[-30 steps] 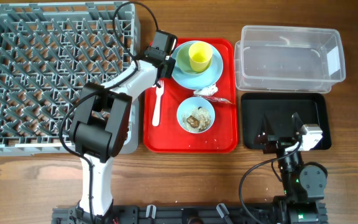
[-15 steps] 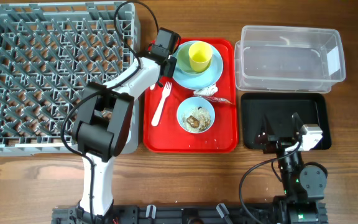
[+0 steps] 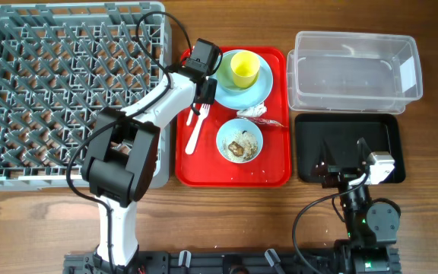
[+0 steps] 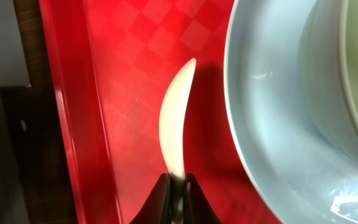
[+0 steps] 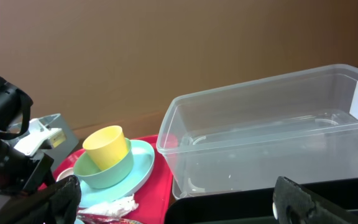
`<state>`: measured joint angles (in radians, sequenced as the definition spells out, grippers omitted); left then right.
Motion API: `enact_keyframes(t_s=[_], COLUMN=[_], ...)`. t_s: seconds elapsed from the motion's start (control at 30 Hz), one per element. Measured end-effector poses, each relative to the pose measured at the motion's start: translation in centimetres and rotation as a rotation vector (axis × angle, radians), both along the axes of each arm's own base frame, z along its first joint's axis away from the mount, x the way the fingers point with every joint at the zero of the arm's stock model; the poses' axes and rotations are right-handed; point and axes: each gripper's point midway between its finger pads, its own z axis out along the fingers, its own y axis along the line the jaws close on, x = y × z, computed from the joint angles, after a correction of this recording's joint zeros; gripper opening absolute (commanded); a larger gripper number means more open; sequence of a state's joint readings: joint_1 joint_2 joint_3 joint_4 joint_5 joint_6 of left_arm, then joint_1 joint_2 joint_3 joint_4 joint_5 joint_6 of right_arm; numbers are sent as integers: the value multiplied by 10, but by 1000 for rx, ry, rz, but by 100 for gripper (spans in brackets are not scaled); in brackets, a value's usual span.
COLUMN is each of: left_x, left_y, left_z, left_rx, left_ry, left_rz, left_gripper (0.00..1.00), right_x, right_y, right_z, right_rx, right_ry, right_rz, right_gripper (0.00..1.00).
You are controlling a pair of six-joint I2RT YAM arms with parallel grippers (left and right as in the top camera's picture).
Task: Sort waste into correct bins and load items into the dishwasher rack
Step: 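Carry the spoon left and drop it into the dish rack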
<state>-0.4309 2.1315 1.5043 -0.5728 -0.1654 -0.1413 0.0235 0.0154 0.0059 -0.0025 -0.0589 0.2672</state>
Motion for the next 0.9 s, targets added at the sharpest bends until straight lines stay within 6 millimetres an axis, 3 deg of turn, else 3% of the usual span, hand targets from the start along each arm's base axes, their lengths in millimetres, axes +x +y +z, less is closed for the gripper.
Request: enact_keyframes(t_s=[0.33,0.43,0.53,0.63,0.9], left_x=[-2,-2,-8,-8,-5], left_y=[-1,0,-1,-1,-2], left_z=[-3,-4,-12,-12,-9], left_rx=[-19,-24,-27,-28,-28], left_ry=[-13,-22,0,-2,-17], left_rz=[10,11,10,10,12], left_gripper=[4,12,11,4,4], right_x=[0,0,0,0,0], right_y=[0,0,0,0,0], right_z=[0,0,0,0,0], right_rx=[0,0,0,0,0], right_ry=[0,0,0,0,0], right_rz=[0,0,0,0,0], right_gripper=[100,100,100,100,100])
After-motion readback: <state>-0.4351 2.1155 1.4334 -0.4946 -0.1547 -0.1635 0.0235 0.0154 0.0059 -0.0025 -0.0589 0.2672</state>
